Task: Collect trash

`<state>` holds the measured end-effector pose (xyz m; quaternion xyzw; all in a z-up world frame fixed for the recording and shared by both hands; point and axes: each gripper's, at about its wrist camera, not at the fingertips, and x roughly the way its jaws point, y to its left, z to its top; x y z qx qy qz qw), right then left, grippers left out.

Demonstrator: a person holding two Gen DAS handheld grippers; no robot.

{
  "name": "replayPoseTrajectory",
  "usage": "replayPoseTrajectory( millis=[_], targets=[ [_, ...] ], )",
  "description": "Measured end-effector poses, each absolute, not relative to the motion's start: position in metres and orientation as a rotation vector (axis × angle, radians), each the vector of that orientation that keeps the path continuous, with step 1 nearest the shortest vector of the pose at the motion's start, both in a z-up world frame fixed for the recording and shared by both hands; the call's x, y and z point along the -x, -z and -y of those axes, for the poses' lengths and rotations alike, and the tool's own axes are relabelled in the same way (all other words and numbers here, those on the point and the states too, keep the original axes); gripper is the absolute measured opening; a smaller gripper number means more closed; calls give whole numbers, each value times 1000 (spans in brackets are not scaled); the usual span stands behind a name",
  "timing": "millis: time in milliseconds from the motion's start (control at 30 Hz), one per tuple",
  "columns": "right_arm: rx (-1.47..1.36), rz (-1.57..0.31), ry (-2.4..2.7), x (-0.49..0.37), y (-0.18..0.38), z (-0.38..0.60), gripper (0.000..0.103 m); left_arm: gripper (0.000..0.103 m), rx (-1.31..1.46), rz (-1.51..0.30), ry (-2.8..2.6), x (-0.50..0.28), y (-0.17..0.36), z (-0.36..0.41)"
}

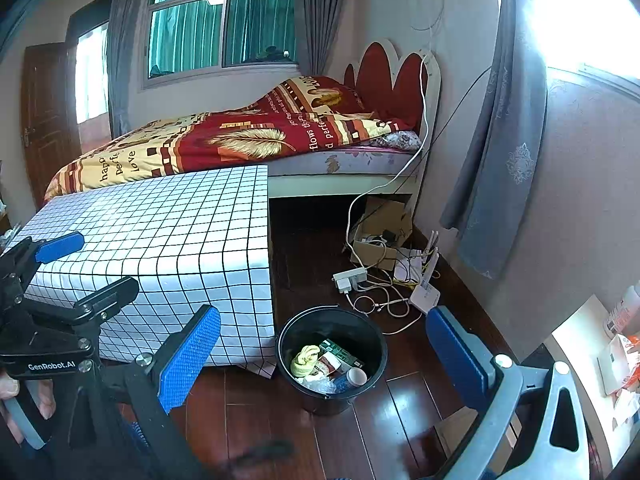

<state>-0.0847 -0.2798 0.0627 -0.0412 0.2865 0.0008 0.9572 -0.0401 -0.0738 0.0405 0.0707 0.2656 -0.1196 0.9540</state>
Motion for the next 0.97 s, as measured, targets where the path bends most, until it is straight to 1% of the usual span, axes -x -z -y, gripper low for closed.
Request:
replayPoseTrajectory(
  millis=[633,800,967],
  targets=[
    [87,-583,-1,85,-62,278,103,103,-163,-541,245,40,-39,77],
    [89,-583,-5,87,-60,277,103,103,-190,-518,234,41,-39,77],
    [87,-584,-7,87,-59,278,103,103,-167,-543,277,40,-39,78]
  ],
)
